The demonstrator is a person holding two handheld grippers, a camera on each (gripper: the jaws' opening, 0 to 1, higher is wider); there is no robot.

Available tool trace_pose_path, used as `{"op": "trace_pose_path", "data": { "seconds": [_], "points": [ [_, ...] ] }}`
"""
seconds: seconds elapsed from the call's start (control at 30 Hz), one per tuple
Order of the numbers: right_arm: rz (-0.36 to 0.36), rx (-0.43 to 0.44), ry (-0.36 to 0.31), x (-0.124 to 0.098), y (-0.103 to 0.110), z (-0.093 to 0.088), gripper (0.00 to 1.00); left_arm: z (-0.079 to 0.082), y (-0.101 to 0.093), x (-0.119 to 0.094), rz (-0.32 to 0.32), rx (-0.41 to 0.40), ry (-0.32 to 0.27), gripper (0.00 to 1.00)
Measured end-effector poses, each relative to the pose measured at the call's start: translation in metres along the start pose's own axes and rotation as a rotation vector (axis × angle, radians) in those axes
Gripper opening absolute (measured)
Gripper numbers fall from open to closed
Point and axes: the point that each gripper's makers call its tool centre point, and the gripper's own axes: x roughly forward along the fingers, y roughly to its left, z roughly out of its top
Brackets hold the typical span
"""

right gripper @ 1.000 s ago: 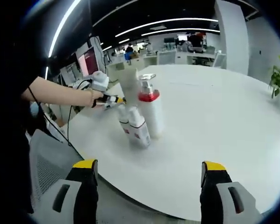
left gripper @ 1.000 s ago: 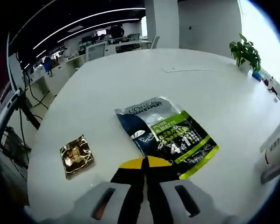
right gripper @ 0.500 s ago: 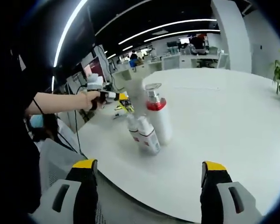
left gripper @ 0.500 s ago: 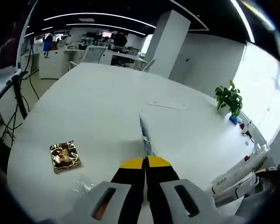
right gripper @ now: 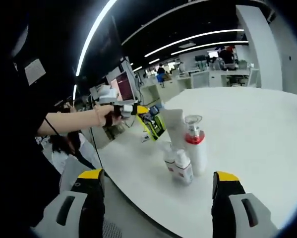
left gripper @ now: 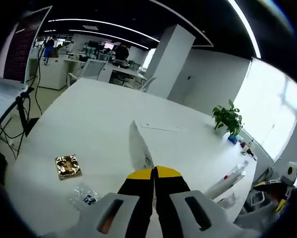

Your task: Arrange the skincare products in the storage area until every visible bottle or jar stands upright without overlapping.

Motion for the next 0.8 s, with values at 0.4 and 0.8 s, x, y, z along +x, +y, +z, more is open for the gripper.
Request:
{"op": "trace_pose_path", "data": {
  "seconds": [0.4,0.8],
  "points": [
    [0.290,0.209,-0.147,0.016,0.067,0.032,0.87,0.028,-0.092,-0.070,-0.256,0.025,-0.072,0.01],
    [0.477,0.471,-0.255,0.027,0.091,0.051,0.83,0.041,-0.166,-0.128,-0.537,0.010,-0.131,0.01]
  ]
}}
